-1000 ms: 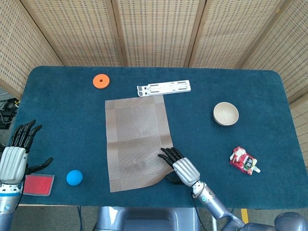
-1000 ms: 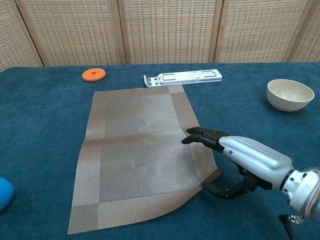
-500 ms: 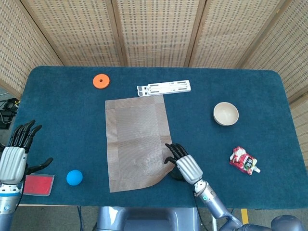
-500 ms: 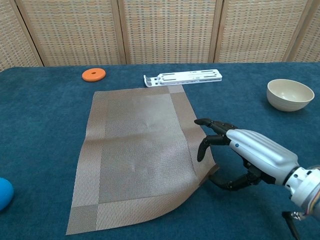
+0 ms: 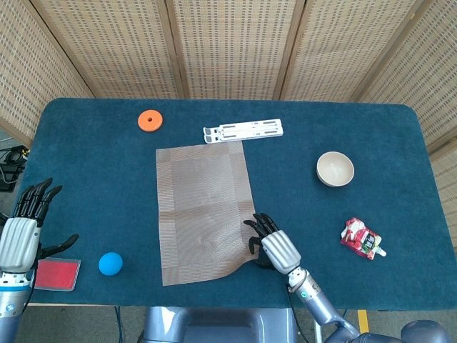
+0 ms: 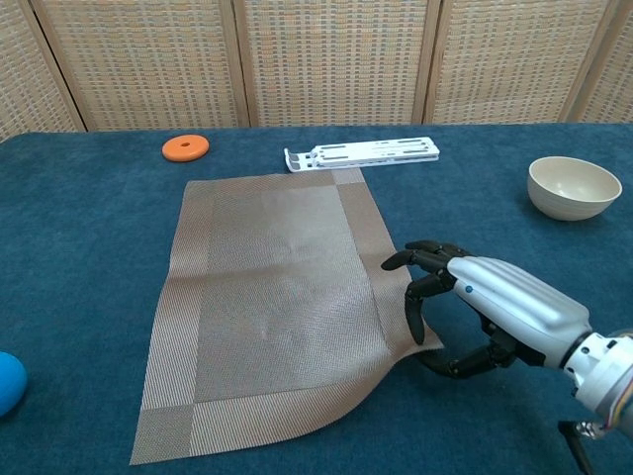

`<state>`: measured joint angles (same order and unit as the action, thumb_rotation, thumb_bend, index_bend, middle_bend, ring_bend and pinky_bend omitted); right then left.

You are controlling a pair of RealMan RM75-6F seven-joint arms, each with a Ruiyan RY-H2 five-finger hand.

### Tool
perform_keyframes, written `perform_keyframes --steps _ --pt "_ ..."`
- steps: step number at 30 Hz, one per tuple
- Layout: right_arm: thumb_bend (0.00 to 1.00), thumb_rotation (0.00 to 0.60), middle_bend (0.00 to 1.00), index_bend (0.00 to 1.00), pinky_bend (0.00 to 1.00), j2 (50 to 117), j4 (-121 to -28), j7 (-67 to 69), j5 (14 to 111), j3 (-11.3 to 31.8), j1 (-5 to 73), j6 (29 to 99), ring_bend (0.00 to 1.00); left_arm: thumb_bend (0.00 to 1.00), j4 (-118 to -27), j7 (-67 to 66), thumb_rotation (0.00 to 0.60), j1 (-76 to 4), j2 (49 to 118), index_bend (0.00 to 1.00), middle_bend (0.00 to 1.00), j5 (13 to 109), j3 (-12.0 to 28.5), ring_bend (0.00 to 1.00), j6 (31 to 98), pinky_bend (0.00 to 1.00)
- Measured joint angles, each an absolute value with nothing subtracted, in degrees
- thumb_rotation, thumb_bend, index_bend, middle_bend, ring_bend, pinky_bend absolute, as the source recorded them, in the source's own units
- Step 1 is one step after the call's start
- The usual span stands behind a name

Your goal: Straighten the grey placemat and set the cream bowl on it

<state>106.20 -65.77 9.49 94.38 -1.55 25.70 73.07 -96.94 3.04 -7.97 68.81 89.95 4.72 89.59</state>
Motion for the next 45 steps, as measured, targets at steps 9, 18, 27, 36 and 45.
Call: perform_keyframes --steps 9,18,27,36,45 --pt "0.59 0.6 0.23 0.67 0.0 105.7 -66.63 9.99 94.65 -1.6 25.48 73.7 0.01 0.14 -97.0 3.08 0.6 -7.94 68.78 0.1 0.0 89.93 4.74 0.0 89.6 0.0" --pt "0.59 0.6 0.24 0.68 0.0 105.48 -66.82 10.03 94.81 -1.64 25.38 73.88 0.02 0.14 -96.96 2.98 0.6 -7.98 68.85 0.1 0.0 89.89 4.72 0.0 89.47 0.0" --pt "0.58 0.6 0.23 0.69 0.0 101.98 -68.06 8.94 95.05 -1.14 25.47 74.58 0.02 0.14 -96.85 3.14 0.6 -8.01 68.83 0.1 0.0 89.5 4.83 0.0 89.26 0.0" --pt "0.59 0.6 0.23 0.69 0.0 94.46 -67.33 10.78 91.35 1.54 24.85 74.6 0.02 0.14 -96.97 2.15 0.6 -8.13 69.13 0.1 0.0 89.8 4.65 0.0 89.08 0.0" --pt "0.58 0.6 0.23 0.69 0.0 89.82 -62.48 14.13 87.8 4.27 25.56 71.59 0.03 0.14 -97.05 0.81 0.6 -8.24 69.64 0.1 0.0 90.14 4.38 0.0 88.85 0.0"
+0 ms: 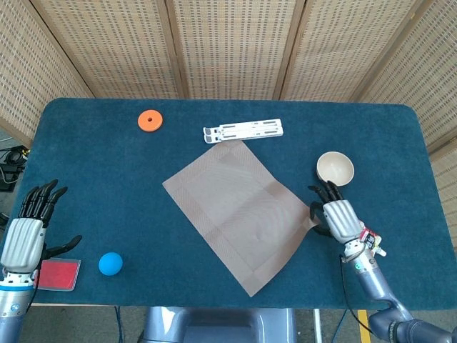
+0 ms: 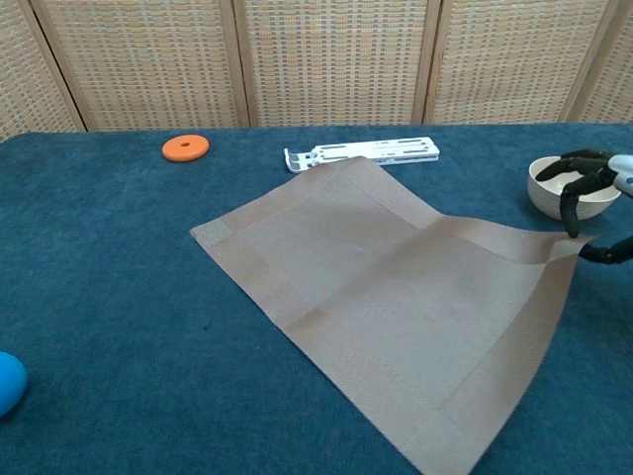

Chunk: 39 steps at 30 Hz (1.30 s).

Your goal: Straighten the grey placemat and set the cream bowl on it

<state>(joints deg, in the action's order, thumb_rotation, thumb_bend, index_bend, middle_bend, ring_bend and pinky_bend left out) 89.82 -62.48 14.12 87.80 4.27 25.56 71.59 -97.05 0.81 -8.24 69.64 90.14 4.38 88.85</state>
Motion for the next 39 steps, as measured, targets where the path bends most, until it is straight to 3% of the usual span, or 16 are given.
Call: perform_keyframes --steps 11,13,16,18,21,29,39 --pt "0.55 0.6 0.22 0.66 0.0 86.21 -60.73 7.95 84.29 7.72 29.86 65.21 0.03 0.14 -97.2 -0.34 0.6 -8.24 69.96 0.1 0.0 90.66 4.1 0.0 88.96 0.0" --pt "0.5 0.6 0.16 0.6 0.0 85.84 -60.62 6.37 83.4 8.26 30.22 64.67 0.01 0.14 -97.19 -0.49 0.6 -8.25 69.98 0.1 0.0 90.62 4.09 0.0 88.89 0.0" --pt "0.41 0.6 0.02 0.41 0.0 85.57 -60.41 4.07 82.4 8.6 30.19 64.42 0.0 0.14 -97.21 -0.68 0.6 -8.29 69.95 0.1 0.0 90.43 4.05 0.0 88.62 0.0" --pt "0.37 0.6 0.0 0.26 0.0 85.36 -60.41 2.0 81.45 8.86 29.91 64.47 0.0 0.14 -97.26 -0.84 0.6 -8.34 69.89 0.1 0.0 90.22 3.99 0.0 88.28 0.0" --pt "0.33 0.6 0.0 0.12 0.0 84.81 -61.04 -0.66 79.06 9.52 28.53 65.39 0.0 0.14 -97.27 -1.32 0.6 -8.49 69.87 0.1 0.0 89.95 3.94 0.0 87.74 0.0" --pt "0.31 0.6 0.0 0.09 0.0 81.78 -66.43 3.94 75.4 10.62 22.25 70.93 0.0 0.14 -97.87 -4.65 0.6 -9.65 70.52 0.1 0.0 89.74 3.42 0.0 84.95 0.0" --pt "0.3 0.6 0.0 0.09 0.0 77.22 -72.07 15.92 80.45 9.15 14.8 82.09 0.0 0.09 -100.25 -14.95 0.6 -14.99 72.47 0.11 0.0 88.96 5.21 0.0 78.49 0.0"
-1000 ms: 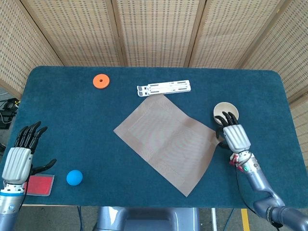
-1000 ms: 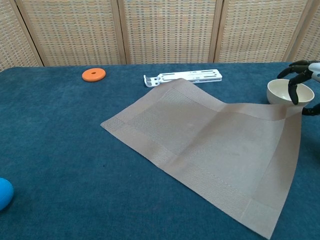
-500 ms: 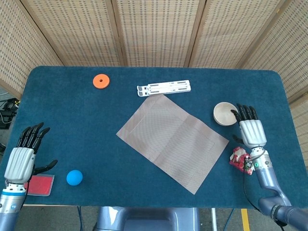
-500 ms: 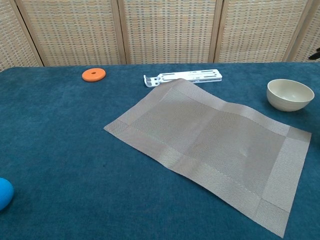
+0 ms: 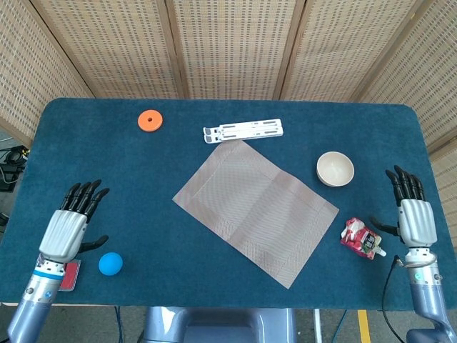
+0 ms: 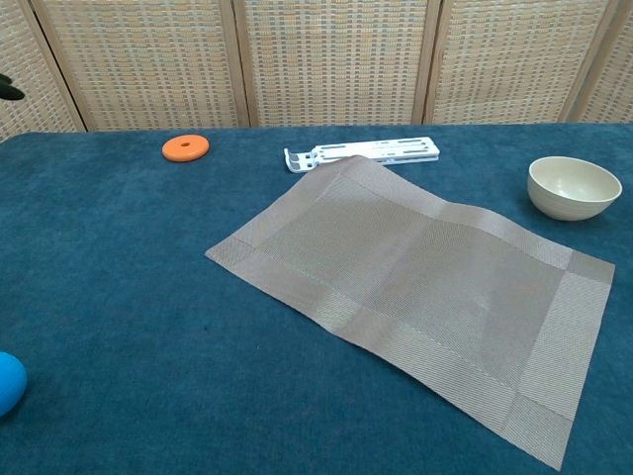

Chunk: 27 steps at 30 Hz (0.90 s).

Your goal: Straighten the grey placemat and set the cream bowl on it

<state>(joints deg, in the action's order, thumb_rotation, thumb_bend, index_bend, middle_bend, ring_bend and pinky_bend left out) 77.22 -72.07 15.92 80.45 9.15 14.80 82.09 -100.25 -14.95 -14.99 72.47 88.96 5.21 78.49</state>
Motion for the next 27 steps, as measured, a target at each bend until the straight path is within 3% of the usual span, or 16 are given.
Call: perform_keyframes --steps 8,16,27 --pt "0.29 0.6 0.0 0.09 0.0 75.61 -72.02 22.09 81.57 8.89 14.12 81.99 0.0 0.09 -98.11 -22.71 0.6 -21.54 77.38 0.12 0.0 84.73 8.45 0.0 70.59 0.0" --pt "0.3 0.6 0.0 0.09 0.0 73.77 -73.22 24.6 82.29 9.09 13.64 81.86 0.0 0.1 -88.51 -32.76 0.6 -32.17 86.49 0.13 0.0 73.7 12.81 0.0 59.39 0.0" --pt "0.29 0.6 0.0 0.09 0.0 73.54 -72.39 26.69 81.33 9.77 13.67 80.55 0.0 0.12 -77.39 -37.63 0.6 -40.74 94.65 0.15 0.0 67.52 14.81 0.0 54.16 0.0"
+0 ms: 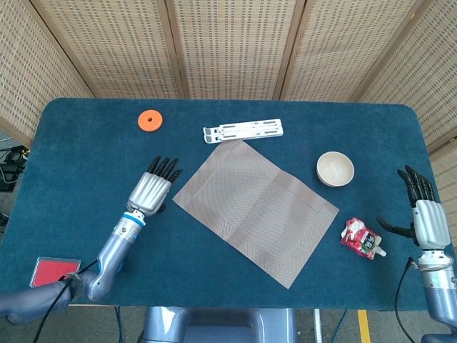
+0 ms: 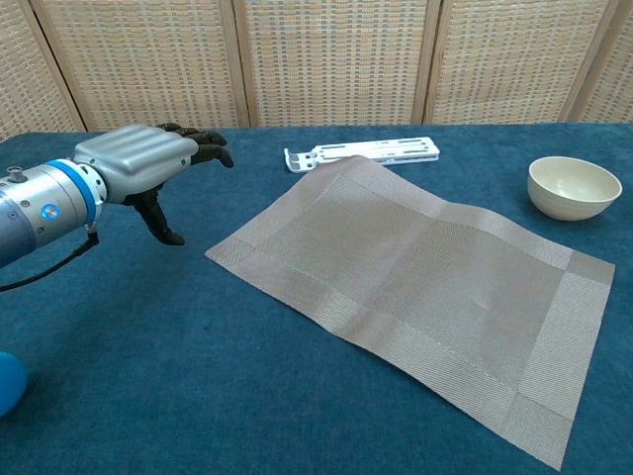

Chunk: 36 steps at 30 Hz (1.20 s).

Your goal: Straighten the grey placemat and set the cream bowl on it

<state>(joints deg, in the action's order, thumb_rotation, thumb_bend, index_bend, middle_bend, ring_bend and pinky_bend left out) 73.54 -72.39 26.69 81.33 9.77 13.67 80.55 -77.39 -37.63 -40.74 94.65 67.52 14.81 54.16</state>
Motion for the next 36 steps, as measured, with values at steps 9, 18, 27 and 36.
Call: perform_keyframes --steps 9,18,27,36 --pt "0.3 0.6 0.0 0.09 0.0 73.52 -71.88 28.06 80.92 10.13 13.57 80.06 0.0 0.12 -71.43 -39.2 0.6 -43.85 97.7 0.1 0.0 64.12 14.42 0.0 51.39 0.0" --pt "0.3 0.6 0.0 0.09 0.0 73.57 -71.38 28.99 80.53 10.49 13.61 79.58 0.0 0.12 -63.67 -40.14 0.6 -46.83 101.68 0.09 0.0 60.92 13.99 0.0 48.52 0.0" --pt "0.3 0.6 0.0 0.09 0.0 73.62 -71.23 29.64 80.36 10.67 13.59 79.22 0.0 0.13 -57.68 -38.75 0.6 -49.18 106.21 0.11 0.0 60.07 13.21 0.0 46.96 0.0" --pt "0.3 0.6 0.0 0.09 0.0 73.73 -71.15 30.15 80.35 10.76 13.61 78.95 0.0 0.35 -53.37 -34.73 0.6 -50.37 109.31 0.22 0.0 62.6 12.74 0.0 48.25 0.0"
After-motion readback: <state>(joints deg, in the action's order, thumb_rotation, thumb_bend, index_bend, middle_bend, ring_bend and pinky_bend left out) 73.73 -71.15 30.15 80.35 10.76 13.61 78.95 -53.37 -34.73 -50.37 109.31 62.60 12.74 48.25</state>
